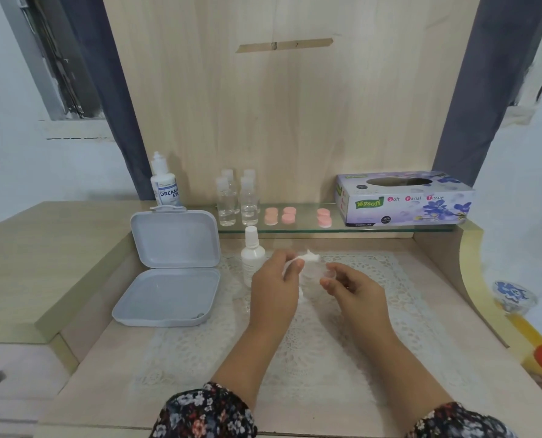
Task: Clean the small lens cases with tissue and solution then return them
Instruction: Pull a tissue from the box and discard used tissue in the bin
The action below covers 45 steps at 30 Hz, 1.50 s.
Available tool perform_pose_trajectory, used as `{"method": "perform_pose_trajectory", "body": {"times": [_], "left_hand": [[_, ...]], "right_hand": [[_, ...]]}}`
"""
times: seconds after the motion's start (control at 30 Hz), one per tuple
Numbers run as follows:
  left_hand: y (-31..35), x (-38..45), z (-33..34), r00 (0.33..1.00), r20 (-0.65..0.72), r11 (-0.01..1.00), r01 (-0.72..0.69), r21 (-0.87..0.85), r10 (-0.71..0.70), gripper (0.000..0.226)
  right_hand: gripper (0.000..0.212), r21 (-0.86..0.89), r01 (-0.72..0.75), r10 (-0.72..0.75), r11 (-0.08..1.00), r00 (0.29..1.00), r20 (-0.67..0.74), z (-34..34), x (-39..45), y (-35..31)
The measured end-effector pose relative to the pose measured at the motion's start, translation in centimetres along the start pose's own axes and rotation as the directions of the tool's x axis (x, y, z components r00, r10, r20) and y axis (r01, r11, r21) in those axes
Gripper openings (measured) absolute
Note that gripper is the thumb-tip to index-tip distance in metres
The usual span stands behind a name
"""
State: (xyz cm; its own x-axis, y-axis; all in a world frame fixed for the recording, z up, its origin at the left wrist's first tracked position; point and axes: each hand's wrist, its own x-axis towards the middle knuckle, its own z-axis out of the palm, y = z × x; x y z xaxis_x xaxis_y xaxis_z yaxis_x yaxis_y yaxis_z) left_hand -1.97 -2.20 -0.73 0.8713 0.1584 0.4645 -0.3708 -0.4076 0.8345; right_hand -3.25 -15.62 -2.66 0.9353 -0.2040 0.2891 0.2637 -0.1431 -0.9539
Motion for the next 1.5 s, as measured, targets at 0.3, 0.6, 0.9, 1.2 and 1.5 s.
{"method": "perform_pose_trajectory", "body": {"times": [0.3,0.6,0.9,1.2,1.5], "left_hand": [[-0.7,0.5,0.0,0.962,0.243,0.951,-0.182,0.251,0.121,0.013],[0.2,0.9,-0.8,0.969,0.073,0.951,0.248,-0.187,-0.238,0.02],[0.3,-0.3,0.1,0.974,0.191,0.952,-0.167,0.257,0.119,0.019],[1.0,0.4,0.3,0.975,0.206,0.939,0.01,0.343,-0.085,0.015],[0.0,-0.1,0.7,0.967,0.179,0.97,0.146,0.192,-0.181,0.028]], "right_hand": [[0.026,0.05,-0.039,0.037,0.998,0.998,0.046,-0.1,-0.1,-0.2],[0.031,0.059,-0.044,0.041,0.997,0.998,0.046,0.0,-0.2,-0.4],[0.024,0.132,-0.078,0.075,0.988,0.997,0.028,0.0,-0.2,-0.4],[0.026,0.112,-0.093,0.087,0.989,0.995,0.057,0.1,-0.1,-0.2],[0.028,0.047,-0.058,0.055,0.997,0.996,0.071,0.3,-0.1,-0.2]]}}
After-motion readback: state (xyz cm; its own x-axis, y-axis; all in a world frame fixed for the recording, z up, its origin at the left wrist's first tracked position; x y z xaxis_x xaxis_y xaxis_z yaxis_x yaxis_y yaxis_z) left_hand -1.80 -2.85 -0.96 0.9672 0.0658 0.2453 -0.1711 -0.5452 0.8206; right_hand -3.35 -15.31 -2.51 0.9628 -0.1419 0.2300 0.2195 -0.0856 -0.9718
